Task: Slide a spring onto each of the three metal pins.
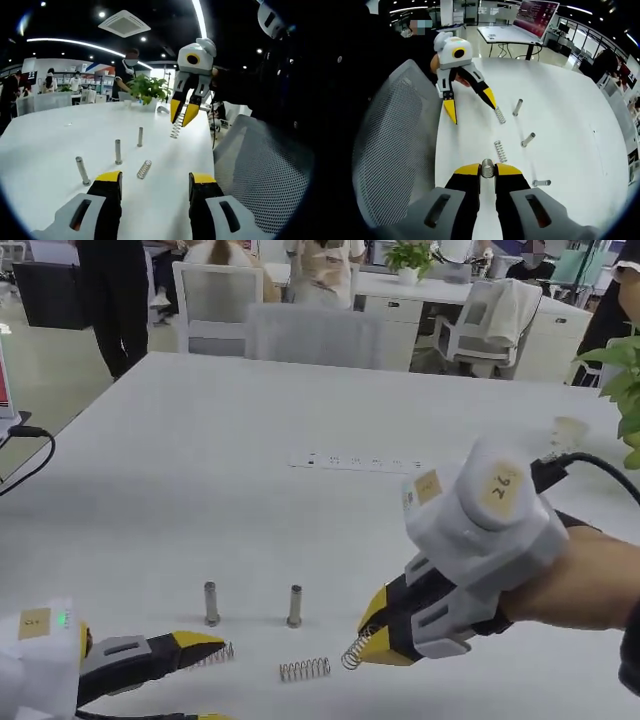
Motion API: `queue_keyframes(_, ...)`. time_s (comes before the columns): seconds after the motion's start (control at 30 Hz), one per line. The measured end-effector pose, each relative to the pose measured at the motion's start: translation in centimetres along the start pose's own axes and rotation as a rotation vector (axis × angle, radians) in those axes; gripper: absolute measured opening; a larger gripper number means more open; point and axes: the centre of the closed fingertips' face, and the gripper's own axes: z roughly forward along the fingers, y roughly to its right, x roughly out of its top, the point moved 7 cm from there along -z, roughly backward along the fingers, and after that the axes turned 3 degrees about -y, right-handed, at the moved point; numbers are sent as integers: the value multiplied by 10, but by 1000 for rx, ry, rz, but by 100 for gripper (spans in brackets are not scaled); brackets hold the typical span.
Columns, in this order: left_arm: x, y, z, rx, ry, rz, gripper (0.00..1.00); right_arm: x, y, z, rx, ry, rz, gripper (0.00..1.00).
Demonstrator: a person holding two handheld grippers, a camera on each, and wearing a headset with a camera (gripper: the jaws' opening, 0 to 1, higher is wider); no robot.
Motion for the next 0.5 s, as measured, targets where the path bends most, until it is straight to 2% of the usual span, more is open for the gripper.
queue_keyframes(0.37,-6,-6,-12,76,0,-33,67,-6,11,-13,-33,-1,16,8)
queue_keyframes(0.5,-5,-6,-12,86,5,-32,69,-9,18,-20,-50,1,28,8)
